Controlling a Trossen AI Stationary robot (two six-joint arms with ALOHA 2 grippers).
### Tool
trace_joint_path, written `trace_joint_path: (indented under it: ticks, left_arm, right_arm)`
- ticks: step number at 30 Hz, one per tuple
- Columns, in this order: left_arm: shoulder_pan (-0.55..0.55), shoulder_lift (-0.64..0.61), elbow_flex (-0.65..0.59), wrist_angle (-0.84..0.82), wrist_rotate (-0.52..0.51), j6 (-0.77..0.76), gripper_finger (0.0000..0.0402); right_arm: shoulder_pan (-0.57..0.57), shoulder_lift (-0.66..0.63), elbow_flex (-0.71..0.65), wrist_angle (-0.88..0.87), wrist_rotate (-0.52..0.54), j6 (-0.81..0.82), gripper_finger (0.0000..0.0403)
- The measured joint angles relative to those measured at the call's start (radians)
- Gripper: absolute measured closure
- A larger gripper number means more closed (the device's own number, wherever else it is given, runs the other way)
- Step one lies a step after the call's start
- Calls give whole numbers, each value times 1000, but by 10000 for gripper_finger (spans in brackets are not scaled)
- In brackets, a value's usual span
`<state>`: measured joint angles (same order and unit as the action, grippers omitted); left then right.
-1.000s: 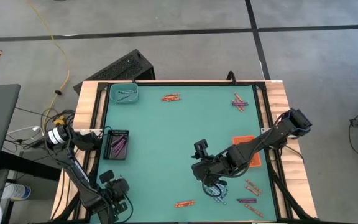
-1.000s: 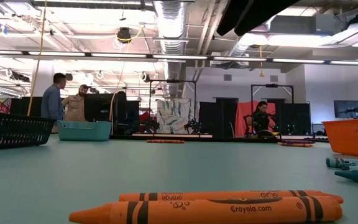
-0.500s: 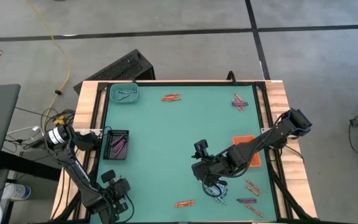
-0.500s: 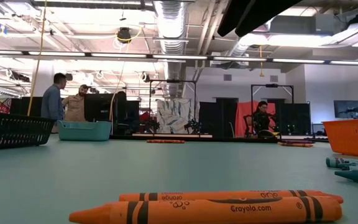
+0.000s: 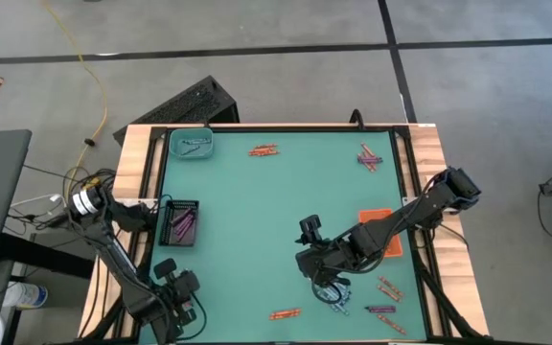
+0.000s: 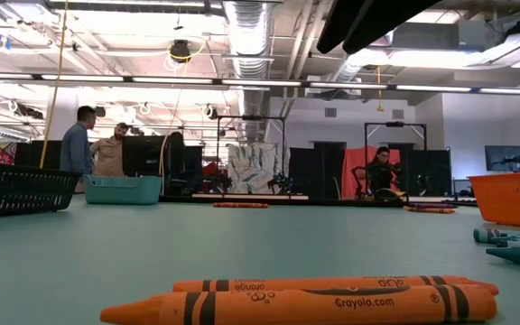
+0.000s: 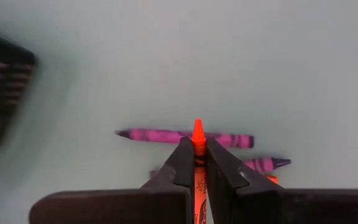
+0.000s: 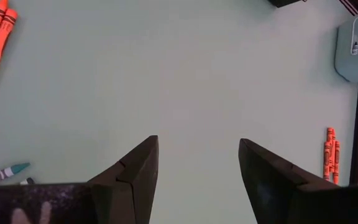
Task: Sort crayons
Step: Put the orange crayon into the orange bin
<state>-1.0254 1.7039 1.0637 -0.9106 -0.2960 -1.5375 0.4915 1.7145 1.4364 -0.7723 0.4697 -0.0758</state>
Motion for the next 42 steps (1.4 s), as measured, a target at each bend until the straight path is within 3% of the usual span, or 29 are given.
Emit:
trace_joint_path:
  ticks: [4, 8, 13, 18, 21, 26, 35, 42]
  left_arm:
    - [0, -75, 16, -54, -117, 12, 401]
    - [16, -146, 41, -76, -344, 109, 401]
    - [75, -186, 41, 59, -604, 433, 401]
    - [179, -182, 39, 308, -707, 830, 401]
    - [245, -182, 9, 567, -690, 1098, 401]
    - [340, -181, -55, 960, -548, 1437, 401]
    - [469, -162, -150, 1393, -251, 1676, 401]
    - [513, -111, -156, 1563, -78, 1758, 401]
  right_arm:
    - [0, 0, 0, 2, 0, 21, 188]
    - [6, -1, -27, 75, 0, 49, 188]
    - [24, -1, -158, 372, -75, 44, 188]
    - [23, -1, -303, 662, -105, 50, 188]
    - [22, -1, -346, 799, -105, 50, 188]
    - [24, -1, -378, 884, -106, 50, 188]
    - [40, 0, -378, 976, -96, 33, 188]
    - [42, 0, -378, 1062, -44, -30, 188]
